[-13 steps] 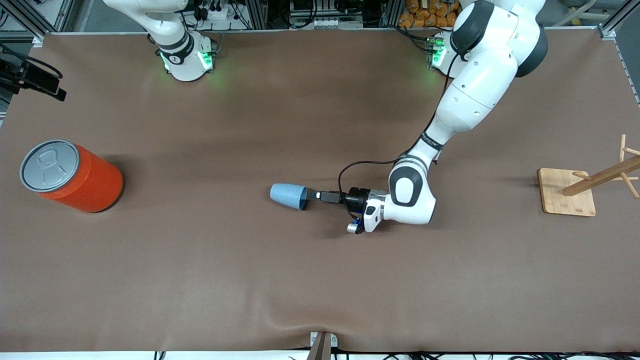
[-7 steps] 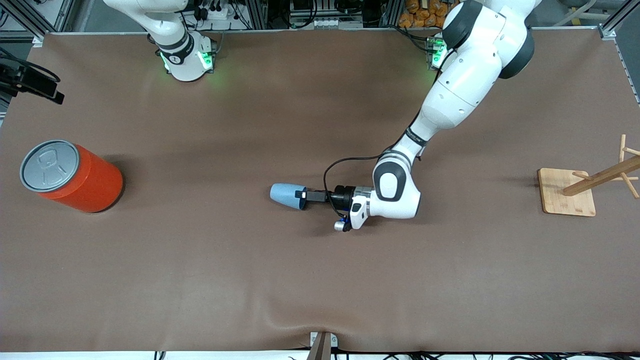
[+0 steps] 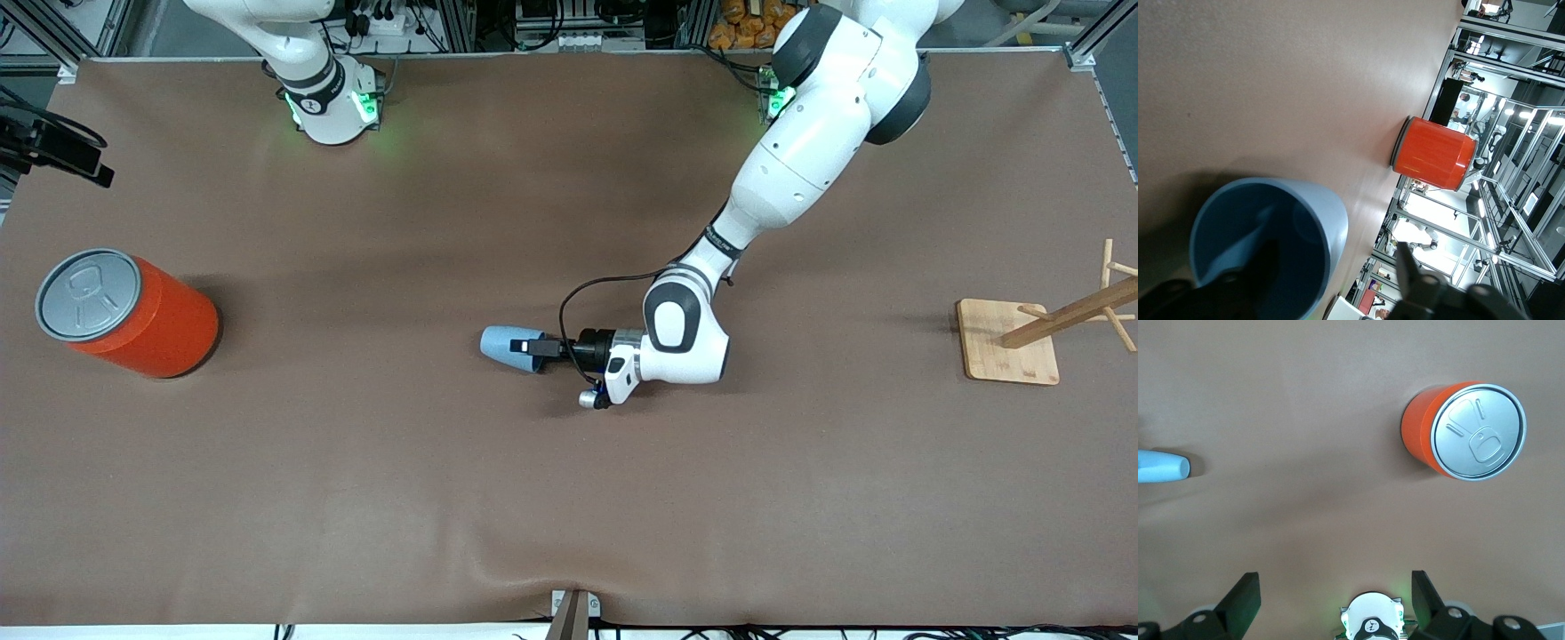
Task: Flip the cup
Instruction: 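Lift the cup with the left gripper and turn it upright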
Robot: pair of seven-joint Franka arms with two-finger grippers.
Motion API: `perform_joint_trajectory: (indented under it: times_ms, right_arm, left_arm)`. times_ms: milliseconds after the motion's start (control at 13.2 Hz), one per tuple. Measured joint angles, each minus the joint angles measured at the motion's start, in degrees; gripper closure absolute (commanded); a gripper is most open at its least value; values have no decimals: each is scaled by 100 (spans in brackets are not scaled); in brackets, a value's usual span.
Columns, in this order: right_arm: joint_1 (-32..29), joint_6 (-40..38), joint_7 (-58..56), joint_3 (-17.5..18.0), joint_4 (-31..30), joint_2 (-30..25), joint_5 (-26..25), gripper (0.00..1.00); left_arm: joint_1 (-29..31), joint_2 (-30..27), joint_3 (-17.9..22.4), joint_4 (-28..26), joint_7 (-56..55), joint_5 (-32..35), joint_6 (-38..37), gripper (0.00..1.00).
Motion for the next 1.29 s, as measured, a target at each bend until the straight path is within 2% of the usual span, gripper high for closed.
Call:
perform_joint_trajectory:
  times_ms: [684,912,1140,1292]
  right_arm:
    - [-108,348,-7,-2,4,142,83,0]
    - [-158,256,-124,-4,13,123,85,0]
    - [-366,120,-930,-37,23,86,92,0]
    - [-289,117,-1075,-26,23,84,99,0]
  left_arm:
    - [95,-69,30,219,-82,-4,2,100]
    - [314,-476,44,287,-710,-4,3,100]
    - [698,-1021,84,161,-1313,55,5,100]
    - [999,-1244,102,72,-1755,446,4,100]
